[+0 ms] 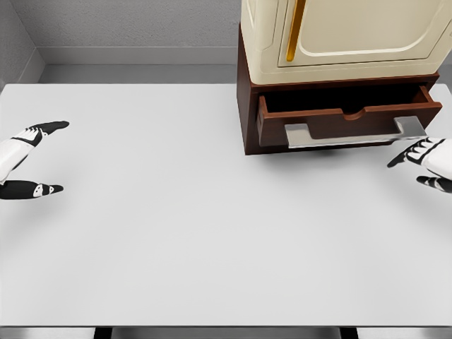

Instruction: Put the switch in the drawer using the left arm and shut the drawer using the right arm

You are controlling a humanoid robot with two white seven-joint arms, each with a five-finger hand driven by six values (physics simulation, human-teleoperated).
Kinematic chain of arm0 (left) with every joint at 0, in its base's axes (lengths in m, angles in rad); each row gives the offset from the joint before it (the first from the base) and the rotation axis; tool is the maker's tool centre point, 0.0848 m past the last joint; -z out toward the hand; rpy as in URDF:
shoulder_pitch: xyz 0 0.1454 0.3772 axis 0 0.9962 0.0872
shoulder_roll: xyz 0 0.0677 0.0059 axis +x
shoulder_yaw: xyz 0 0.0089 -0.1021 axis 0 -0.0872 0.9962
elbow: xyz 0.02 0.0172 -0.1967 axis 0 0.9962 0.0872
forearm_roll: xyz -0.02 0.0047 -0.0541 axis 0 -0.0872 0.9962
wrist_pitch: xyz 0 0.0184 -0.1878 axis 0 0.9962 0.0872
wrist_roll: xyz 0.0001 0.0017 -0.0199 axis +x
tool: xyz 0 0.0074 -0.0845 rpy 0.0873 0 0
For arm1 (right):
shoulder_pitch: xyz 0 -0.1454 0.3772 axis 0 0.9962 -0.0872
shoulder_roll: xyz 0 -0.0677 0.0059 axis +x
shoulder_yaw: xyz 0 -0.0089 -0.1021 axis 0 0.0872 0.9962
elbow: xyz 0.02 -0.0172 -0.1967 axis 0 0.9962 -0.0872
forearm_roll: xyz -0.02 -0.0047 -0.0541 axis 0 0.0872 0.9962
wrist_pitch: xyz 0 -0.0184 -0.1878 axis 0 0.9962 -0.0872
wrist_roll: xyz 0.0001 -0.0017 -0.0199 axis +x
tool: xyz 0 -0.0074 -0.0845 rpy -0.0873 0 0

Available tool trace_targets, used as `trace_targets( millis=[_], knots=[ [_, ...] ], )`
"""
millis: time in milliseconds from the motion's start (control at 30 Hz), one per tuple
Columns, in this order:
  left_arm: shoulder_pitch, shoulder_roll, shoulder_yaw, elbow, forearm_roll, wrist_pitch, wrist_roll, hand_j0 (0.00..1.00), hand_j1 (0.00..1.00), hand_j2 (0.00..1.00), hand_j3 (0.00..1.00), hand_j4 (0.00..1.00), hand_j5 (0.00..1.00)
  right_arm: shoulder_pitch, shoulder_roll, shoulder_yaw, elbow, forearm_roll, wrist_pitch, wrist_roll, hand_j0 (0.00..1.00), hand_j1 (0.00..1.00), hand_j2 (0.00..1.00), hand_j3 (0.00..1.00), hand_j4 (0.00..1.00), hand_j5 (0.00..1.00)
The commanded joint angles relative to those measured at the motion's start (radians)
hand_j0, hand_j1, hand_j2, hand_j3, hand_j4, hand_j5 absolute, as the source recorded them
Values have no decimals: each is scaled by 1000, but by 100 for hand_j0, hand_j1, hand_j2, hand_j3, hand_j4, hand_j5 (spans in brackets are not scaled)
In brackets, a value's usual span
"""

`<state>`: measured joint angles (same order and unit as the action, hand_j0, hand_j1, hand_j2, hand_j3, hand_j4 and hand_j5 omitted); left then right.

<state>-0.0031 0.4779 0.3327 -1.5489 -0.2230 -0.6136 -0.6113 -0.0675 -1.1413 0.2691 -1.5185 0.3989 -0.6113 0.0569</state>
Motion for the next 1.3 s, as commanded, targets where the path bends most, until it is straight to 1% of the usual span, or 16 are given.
trace_targets(
  millis=[0,67,100,133,200,300,433,533,700,800,867,1033,1100,1167,1267],
  knots=[
    [0,1,0,4,8,3,0,100,100,100,100,100,100,0,14,-1,17,-5,0,0,68,68,68,68,68,68],
    [-2,1,0,16,8,3,0,100,100,100,100,100,100,-2,20,-1,21,-5,0,1,68,68,68,68,68,68],
    [-2,1,0,16,8,3,0,100,100,100,100,100,100,-3,43,-1,23,1,0,1,68,68,68,68,68,68],
    [-2,1,0,16,8,3,0,100,100,100,100,100,100,-3,48,-1,26,3,0,1,68,68,68,68,68,68],
    [0,1,0,16,8,3,0,100,100,100,100,100,100,-29,75,2,49,8,0,3,68,68,68,68,68,68],
    [0,1,0,16,8,3,0,100,100,100,100,100,100,-38,80,7,66,8,0,3,67,67,67,67,67,67],
    [0,1,0,16,8,3,0,100,100,100,100,100,100,-46,83,10,69,9,0,3,65,65,65,65,65,65],
    [-2,1,2,21,8,3,0,100,100,100,100,100,100,-52,98,10,72,11,0,4,65,65,65,65,65,65],
    [-2,1,2,24,10,3,0,100,100,100,100,100,100,-83,149,15,92,32,0,4,65,65,65,65,65,65],
    [-2,2,2,24,10,3,0,100,100,100,100,100,100,-107,166,41,101,34,0,4,65,65,65,65,65,65],
    [-2,1,2,24,8,3,0,100,100,100,100,100,100,-152,173,85,121,32,0,3,65,65,65,65,65,65],
    [0,1,2,24,8,3,0,100,100,100,100,100,100,-169,176,91,127,34,0,4,65,65,65,65,65,65],
    [-2,1,2,23,10,3,0,100,100,100,100,100,100,-193,195,107,130,38,0,4,65,65,65,65,65,65],
    [0,1,2,23,10,3,0,100,100,100,100,100,100,-221,209,140,161,38,0,4,66,66,66,66,66,66],
    [0,1,2,24,8,3,0,100,100,100,100,100,100,-225,229,144,184,40,0,6,66,66,66,66,66,66]
  ],
)
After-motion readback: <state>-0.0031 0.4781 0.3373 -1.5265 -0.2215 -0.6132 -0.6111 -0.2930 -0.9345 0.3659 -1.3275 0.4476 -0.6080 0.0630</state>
